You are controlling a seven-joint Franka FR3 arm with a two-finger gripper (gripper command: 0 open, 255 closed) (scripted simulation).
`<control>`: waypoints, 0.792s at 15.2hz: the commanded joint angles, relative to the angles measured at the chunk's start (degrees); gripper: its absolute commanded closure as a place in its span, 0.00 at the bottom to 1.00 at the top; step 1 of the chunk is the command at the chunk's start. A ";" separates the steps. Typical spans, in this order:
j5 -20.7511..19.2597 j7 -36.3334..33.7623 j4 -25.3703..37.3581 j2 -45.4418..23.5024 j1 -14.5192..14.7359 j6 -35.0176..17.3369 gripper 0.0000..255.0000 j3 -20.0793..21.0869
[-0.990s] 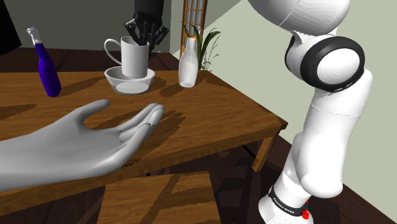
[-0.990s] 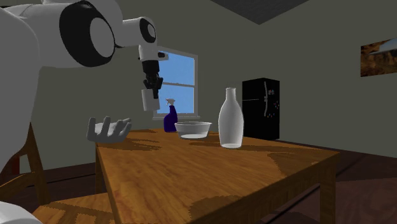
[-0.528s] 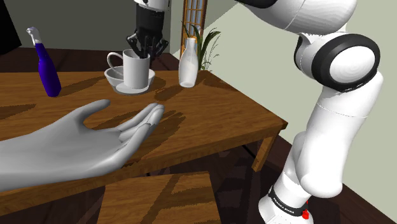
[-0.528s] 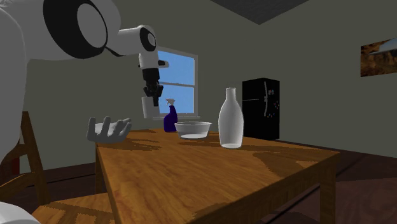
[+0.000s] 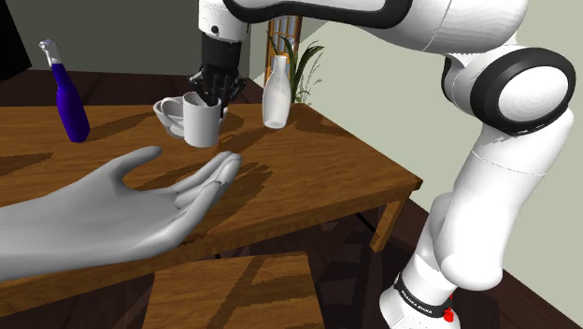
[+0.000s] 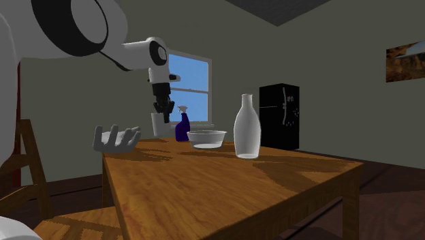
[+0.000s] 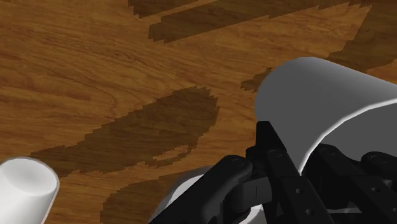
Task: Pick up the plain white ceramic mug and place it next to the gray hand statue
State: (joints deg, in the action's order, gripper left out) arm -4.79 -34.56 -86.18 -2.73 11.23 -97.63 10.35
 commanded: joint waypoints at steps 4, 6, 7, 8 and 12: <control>0.14 -0.12 -5.15 0.90 -0.13 -4.30 1.00 -0.10; 0.17 -0.19 -7.06 1.20 -0.17 -5.93 1.00 -0.13; 0.18 -0.23 -7.99 1.32 -0.18 -6.73 1.00 -0.14; 0.19 -0.27 -8.89 1.43 -0.19 -7.53 1.00 -0.15; 0.18 -0.42 -12.01 1.72 -0.23 -10.36 1.00 -0.18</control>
State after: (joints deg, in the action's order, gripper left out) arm -4.61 -34.98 -97.52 -1.12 11.01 -107.37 10.18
